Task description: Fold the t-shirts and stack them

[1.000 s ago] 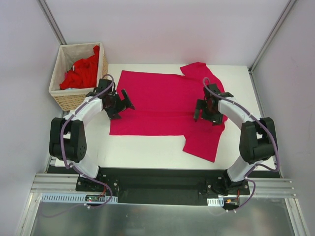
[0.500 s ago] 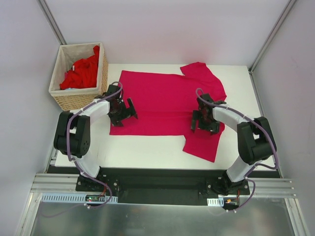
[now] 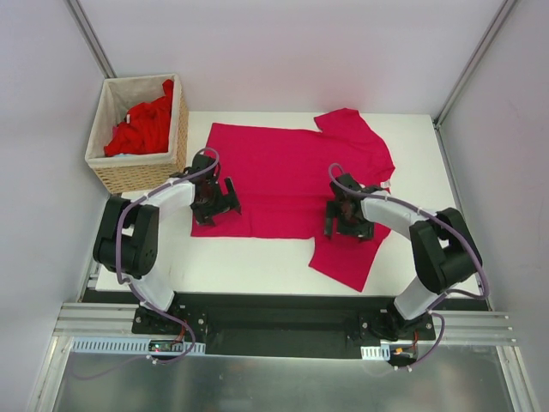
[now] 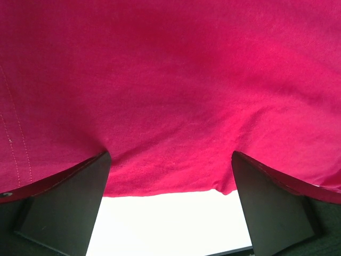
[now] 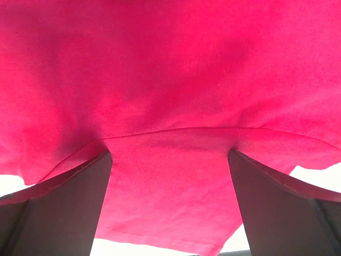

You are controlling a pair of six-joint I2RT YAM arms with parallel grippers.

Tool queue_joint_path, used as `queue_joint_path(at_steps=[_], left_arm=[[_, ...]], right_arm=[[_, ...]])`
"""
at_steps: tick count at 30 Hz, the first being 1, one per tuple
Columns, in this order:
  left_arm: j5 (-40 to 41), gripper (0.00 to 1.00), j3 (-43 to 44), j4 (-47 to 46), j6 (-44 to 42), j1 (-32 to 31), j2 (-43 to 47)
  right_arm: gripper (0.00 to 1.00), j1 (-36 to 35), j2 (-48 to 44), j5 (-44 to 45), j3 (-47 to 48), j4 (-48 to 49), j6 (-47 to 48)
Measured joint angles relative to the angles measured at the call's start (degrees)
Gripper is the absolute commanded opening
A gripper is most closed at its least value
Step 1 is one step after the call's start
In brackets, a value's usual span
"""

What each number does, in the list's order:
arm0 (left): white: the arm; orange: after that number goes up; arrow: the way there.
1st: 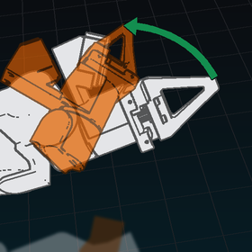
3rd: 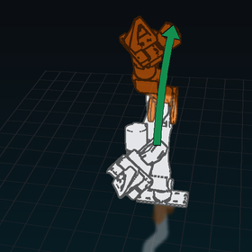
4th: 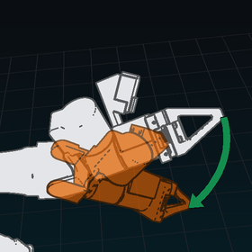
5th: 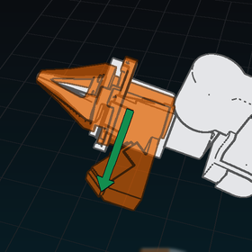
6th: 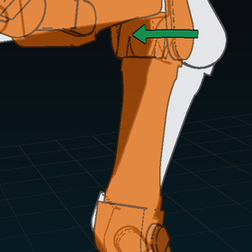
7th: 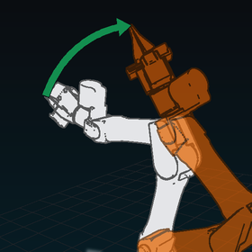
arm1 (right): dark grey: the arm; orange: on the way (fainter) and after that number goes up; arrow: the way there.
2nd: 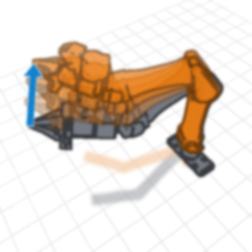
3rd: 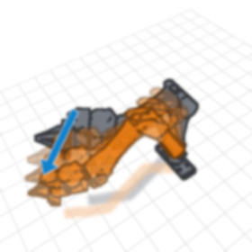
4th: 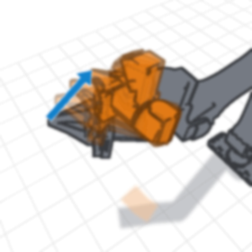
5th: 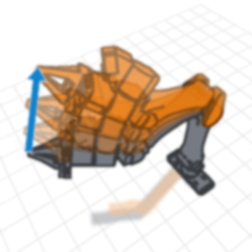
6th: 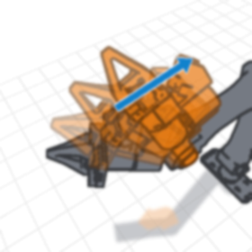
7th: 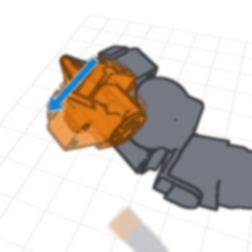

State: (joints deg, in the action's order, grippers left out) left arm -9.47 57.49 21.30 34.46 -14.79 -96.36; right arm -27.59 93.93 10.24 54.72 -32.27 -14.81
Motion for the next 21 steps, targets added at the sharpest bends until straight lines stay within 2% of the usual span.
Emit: queue_joint_path(at_steps=[9,14,17,21], left_arm=[[0.8,0.99,-3.7,-0.9,0.0,-1.3,3.6],[1.0,0.99,-4.6,1.4,0.0,-1.4,5.6],[1.3,0.99,-2.6,3.9,-0.2,-1.4,6.4],[2.3,0.99,6.0,6.7,-0.9,-1.4,6.4]], right_arm=[[0.96,-3.8,-3.0,1.9,-3.0,0.6,-2.8],[0.96,-4.6,-4.3,4.8,-3.4,-2.5,-3.1],[0.96,-4.3,-4.4,7.7,0.3,-7.7,-2.7],[0.96,-3.1,-4.3,11.3,12.6,-11.0,-1.0]])
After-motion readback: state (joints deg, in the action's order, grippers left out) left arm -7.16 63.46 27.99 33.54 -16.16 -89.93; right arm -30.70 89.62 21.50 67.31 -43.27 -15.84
